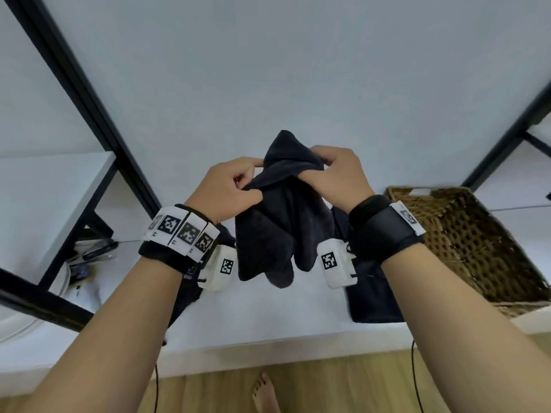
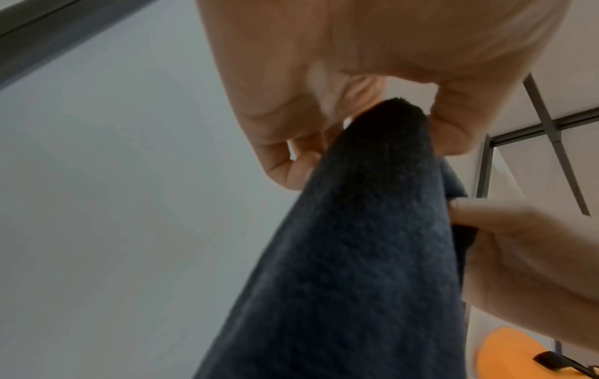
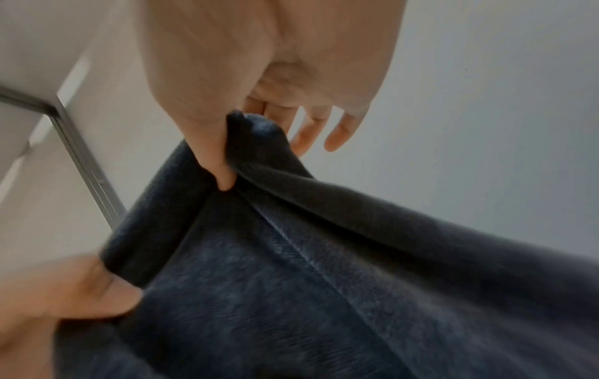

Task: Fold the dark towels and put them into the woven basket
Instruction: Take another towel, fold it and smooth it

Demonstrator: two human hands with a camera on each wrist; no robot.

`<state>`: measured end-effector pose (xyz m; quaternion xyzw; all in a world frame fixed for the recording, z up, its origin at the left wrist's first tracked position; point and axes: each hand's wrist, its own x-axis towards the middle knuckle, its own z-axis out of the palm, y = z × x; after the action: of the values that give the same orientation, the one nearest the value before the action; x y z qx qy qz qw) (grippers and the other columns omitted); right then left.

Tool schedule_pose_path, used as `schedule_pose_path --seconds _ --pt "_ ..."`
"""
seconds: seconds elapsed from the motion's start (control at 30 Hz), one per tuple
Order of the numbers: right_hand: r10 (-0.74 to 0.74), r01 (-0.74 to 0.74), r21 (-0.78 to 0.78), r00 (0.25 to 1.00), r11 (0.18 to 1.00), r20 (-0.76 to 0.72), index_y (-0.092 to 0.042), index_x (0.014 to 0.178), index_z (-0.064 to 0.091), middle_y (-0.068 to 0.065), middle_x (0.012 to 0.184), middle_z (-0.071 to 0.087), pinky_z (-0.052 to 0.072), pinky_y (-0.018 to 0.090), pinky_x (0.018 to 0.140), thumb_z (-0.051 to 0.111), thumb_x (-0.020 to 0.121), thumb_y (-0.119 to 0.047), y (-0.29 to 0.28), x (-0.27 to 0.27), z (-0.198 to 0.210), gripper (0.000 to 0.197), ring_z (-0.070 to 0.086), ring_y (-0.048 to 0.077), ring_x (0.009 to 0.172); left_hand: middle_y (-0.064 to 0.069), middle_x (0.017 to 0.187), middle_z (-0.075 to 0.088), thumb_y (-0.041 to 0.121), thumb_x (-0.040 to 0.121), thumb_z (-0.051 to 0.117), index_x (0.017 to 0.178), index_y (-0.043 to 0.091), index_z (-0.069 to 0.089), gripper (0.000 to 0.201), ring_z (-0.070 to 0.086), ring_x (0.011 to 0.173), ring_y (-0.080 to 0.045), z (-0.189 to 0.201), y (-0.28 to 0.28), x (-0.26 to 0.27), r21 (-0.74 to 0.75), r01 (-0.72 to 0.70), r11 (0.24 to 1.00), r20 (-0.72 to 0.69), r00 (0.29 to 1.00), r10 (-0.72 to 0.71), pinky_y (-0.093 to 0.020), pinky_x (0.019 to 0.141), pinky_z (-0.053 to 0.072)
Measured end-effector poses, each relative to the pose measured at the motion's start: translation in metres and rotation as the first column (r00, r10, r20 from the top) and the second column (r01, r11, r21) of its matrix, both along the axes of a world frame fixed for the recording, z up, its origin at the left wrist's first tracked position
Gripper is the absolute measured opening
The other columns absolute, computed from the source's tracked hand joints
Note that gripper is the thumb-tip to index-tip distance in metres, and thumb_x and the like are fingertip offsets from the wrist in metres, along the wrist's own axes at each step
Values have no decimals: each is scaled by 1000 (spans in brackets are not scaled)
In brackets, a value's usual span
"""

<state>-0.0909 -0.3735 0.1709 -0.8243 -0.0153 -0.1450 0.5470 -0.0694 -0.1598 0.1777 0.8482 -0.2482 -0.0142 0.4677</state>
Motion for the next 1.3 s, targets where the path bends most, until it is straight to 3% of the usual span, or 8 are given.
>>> schedule_pose_path --seconds 0.1,0.2,0.4,0.67,0.97,1.13,1.23,1.3 --pt "10 -12 82 1000 997 27 -19 79 70 -4 70 64 49 25 65 65 78 -19 -1 -23 10 6 58 7 70 20 121 65 16 72 66 66 18 42 25 57 67 -26 -5 -5 -23 -67 -22 998 -68 998 17 -40 73 52" --pt "20 -21 101 1000 995 7 -20 83 68 2 79 68 53 32 71 60 81 -17 1 -45 11 9 61 8 75 20 111 68 41 74 72 77 32 59 17 53 54 -4 -36 3 -40 -100 -180 979 -144 976 164 -22 70 53" --pt "52 -47 43 992 998 -118 -27 86 61 -6 82 65 53 38 82 52 89 -17 10 -89 -13 14 63 14 85 -4 98 68 37 90 64 95 11 62 27 65 99 -24 -149 38 -88 288 -385 877 -364 803 472 -42 93 51" --pt "29 13 140 954 990 -298 -21 108 58 4 99 69 58 50 84 55 92 -17 25 -131 -57 18 68 23 97 -12 117 66 39 99 47 113 8 62 37 60 112 -27 -228 24 -163 7 -429 903 -977 191 98 -45 98 44" --pt "-28 162 310 917 937 -397 -17 115 55 6 103 66 61 40 67 57 91 -12 21 -150 -90 24 68 25 95 -4 76 70 11 90 59 88 13 66 8 68 68 -15 -255 -1 -194 -131 -520 844 -983 177 -44 -31 77 48" --pt "-81 236 280 879 931 -469 -22 128 49 2 110 63 57 28 56 61 89 -15 6 -156 -117 41 67 19 93 -16 89 61 5 90 51 79 6 53 12 63 89 -29 -248 16 -185 -169 -659 733 -974 228 -20 -46 87 54" --pt "-204 320 154 839 935 -504 -25 133 46 1 123 59 58 34 73 66 83 -22 -9 -157 -133 54 63 20 103 -12 76 49 -2 90 43 74 9 42 20 61 82 -33 -231 29 -171 -202 -706 679 -960 281 6 -55 82 56" --pt "-282 375 95 819 922 -500 -26 140 43 2 133 53 52 40 96 71 80 -25 -19 -159 -140 67 56 22 116 -10 74 44 -4 92 41 77 10 43 21 55 70 -25 -220 37 -159 -191 -683 705 -925 366 105 -38 62 59"
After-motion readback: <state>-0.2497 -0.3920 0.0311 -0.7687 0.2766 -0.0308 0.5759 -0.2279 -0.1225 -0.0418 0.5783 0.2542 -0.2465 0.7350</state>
